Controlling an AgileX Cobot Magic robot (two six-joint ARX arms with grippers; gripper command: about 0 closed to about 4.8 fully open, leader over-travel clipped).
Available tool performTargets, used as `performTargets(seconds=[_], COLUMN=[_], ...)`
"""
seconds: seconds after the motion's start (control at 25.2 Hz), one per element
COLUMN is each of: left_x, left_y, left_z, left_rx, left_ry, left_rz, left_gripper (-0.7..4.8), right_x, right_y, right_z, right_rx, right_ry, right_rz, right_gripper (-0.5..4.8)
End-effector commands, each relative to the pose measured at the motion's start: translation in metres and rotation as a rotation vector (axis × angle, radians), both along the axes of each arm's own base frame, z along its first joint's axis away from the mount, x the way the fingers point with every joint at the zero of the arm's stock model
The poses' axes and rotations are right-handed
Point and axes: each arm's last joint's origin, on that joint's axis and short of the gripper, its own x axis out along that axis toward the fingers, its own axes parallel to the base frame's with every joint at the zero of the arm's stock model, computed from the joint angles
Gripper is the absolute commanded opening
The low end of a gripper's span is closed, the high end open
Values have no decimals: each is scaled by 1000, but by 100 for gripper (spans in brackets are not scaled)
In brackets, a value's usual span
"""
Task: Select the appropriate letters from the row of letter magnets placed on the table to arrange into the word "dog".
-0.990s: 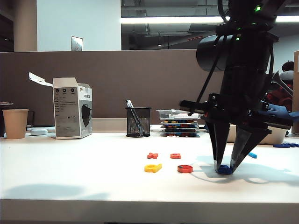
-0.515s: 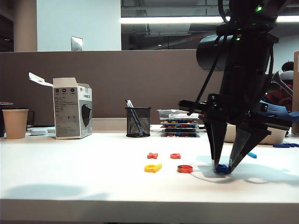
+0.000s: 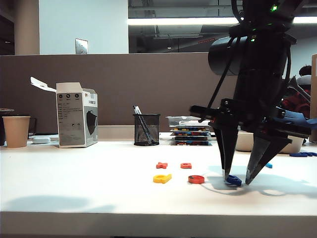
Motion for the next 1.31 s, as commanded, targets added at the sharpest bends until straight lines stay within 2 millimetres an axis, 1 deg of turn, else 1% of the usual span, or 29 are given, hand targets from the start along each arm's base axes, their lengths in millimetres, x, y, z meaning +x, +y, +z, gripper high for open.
performTargets(seconds=[0.04, 0.4, 0.63, 0.79, 0.87, 0.91, 1.03, 1.07, 1.11, 1.15, 1.23, 1.27, 1.31], left_x=[0, 0, 0, 0, 0, 0, 0, 0, 0, 0, 0, 0, 0], left_y=[0, 0, 0, 0, 0, 0, 0, 0, 0, 0, 0, 0, 0], left_z=[1, 1, 1, 1, 1, 1, 1, 1, 1, 1, 1, 2, 2], left_rx=[-7, -8, -8, -7, -8, -8, -8, -7, -8, -7, -8, -9, -17], left_ry=[-5, -5, -5, -4, -5, -5, -5, -4, -5, -4, -5, -5, -6], left_rz=[0, 0, -1, -1, 0, -1, -1, -1, -1, -1, -1, 0, 0], left_gripper=[-5, -5, -5, -5, -5, -5, -5, -5, -5, -5, -5, -6, -5], right_x=[-2, 6, 7, 10, 14, 17, 21, 23, 24, 26, 27, 28, 28], right_y=[-1, 3, 3, 5, 7, 8, 9, 9, 10, 9, 9, 8, 7], right_z=[0, 20, 25, 41, 53, 64, 82, 93, 100, 111, 121, 132, 138], right_rx=[-24, -12, -18, -18, -9, 3, 20, 15, 12, 7, 3, -10, -21], right_ry=[30, -2, 8, -16, -53, -89, -157, -203, -232, -272, -302, -335, -353], right_rz=[-1, 8, 13, 67, 94, 112, 132, 140, 157, 176, 196, 207, 215], right_gripper=[172, 171, 171, 171, 171, 170, 169, 166, 165, 150, 113, 82, 81])
